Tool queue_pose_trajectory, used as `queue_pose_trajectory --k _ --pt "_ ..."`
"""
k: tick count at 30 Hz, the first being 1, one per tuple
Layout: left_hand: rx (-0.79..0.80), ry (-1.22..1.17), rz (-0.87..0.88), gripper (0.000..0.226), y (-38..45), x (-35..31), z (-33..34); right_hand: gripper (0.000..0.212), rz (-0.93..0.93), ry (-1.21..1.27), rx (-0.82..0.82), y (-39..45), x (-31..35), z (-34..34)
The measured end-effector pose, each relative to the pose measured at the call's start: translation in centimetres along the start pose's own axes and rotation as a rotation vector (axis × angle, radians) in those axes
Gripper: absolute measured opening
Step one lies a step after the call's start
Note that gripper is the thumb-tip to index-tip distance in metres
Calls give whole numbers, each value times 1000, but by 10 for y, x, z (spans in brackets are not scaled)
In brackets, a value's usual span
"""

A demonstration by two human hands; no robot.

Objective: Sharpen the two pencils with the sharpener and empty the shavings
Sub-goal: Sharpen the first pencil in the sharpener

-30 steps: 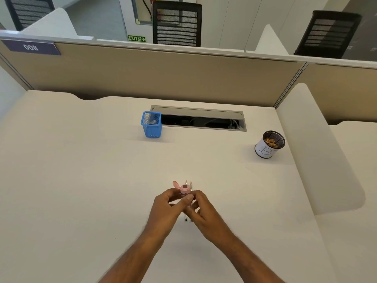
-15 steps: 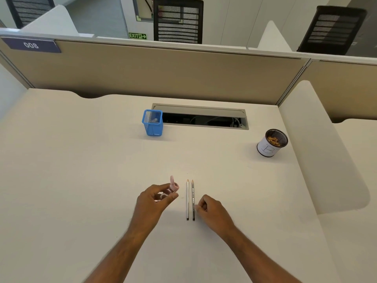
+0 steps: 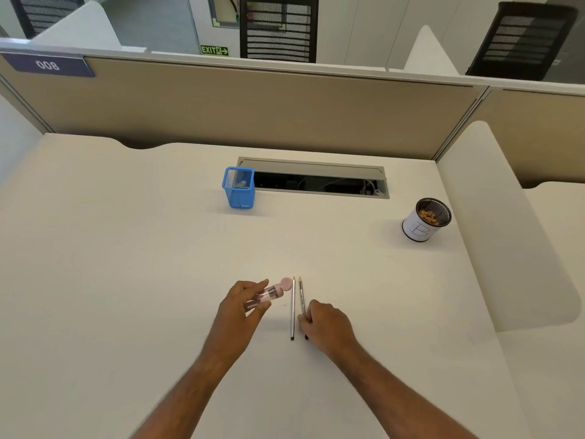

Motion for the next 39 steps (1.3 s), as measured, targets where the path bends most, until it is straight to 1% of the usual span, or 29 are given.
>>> queue_pose_trajectory --k 3,6,10,13,18,21,24,27,32,39 --pt "-27 -40 6 35 1 2 -3 29 14 22 3 -2 -5 -4" --pt "-5 -78 -39 31 4 7 -4 26 36 88 -23 -6 -14 -11" --pt "22 -132 -74 29 5 8 -3 22 40 271 -66 -15 -24 -24" --pt "32 -185 -94 33 5 6 -4 17 19 424 -80 -23 -28 -33" --pt "18 -258 -99 32 8 4 -6 7 -65 574 -121 -37 -28 -49" --pt "15 -291 -90 33 9 1 -9 5 -80 645 -153 -45 -25 -56" --pt "21 -322 -78 32 10 -5 -14 8 -97 678 -168 -51 -22 -60" --pt "39 -321 -63 28 10 -11 -18 7 -130 701 -198 -57 -18 -66" --pt "49 -309 -43 26 9 -19 -25 6 -161 670 -279 -65 -12 -83" --pt "55 -320 -33 27 7 -21 -29 8 -165 674 -338 -72 -17 -92"
Point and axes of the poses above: each hand's wrist, its own y-axis towards the middle knuckle, its own z-axis out of the palm, x = y × z, the point moved 7 cm from there along y, towards the middle knuckle, and after that the axes turned 9 degrees about -z, right-handed, at the moved point
